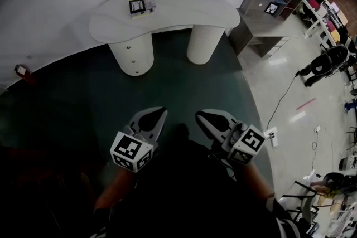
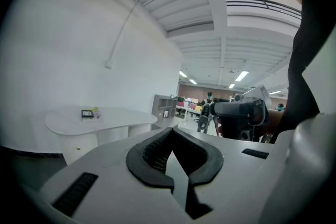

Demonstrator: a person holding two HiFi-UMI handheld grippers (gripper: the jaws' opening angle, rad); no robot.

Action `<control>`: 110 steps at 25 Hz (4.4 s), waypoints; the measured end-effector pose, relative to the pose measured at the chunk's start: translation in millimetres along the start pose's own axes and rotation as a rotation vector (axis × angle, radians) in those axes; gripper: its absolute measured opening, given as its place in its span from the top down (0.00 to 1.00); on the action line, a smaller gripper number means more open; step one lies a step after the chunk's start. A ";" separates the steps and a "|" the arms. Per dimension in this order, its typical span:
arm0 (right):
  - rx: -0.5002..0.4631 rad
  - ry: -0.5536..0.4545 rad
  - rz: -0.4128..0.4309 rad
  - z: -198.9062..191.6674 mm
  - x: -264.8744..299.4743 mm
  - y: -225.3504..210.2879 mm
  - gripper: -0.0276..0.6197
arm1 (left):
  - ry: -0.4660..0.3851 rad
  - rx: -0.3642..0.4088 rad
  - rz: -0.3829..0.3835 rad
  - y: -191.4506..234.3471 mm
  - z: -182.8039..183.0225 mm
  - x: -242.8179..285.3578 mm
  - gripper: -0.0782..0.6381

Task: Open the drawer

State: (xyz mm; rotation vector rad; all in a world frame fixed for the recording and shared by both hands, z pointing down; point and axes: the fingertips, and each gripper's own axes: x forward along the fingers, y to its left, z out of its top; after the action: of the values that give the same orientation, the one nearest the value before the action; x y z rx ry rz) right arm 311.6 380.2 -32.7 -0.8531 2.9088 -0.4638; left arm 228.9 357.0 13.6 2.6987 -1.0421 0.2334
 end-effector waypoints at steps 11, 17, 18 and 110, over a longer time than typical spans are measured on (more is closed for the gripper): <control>0.030 0.047 0.146 -4.4 59.3 -61.8 0.93 | 0.016 -0.045 0.138 66.0 -4.5 26.2 0.87; 0.048 0.029 0.230 13.7 105.4 -111.0 0.93 | 0.029 -0.071 0.211 117.7 12.8 52.0 0.87; 0.057 0.025 0.246 16.6 113.9 -118.2 0.93 | 0.031 -0.077 0.222 125.7 16.1 55.8 0.87; -0.051 0.259 0.362 -420.0 570.2 -373.2 0.93 | 0.083 0.012 0.150 630.4 -373.1 192.4 0.87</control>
State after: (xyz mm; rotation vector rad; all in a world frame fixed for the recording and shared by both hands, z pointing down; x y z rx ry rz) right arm -41.6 -113.7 489.0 -0.2696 3.2223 -0.5004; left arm -80.3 -114.7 519.1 2.5995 -1.2222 0.3762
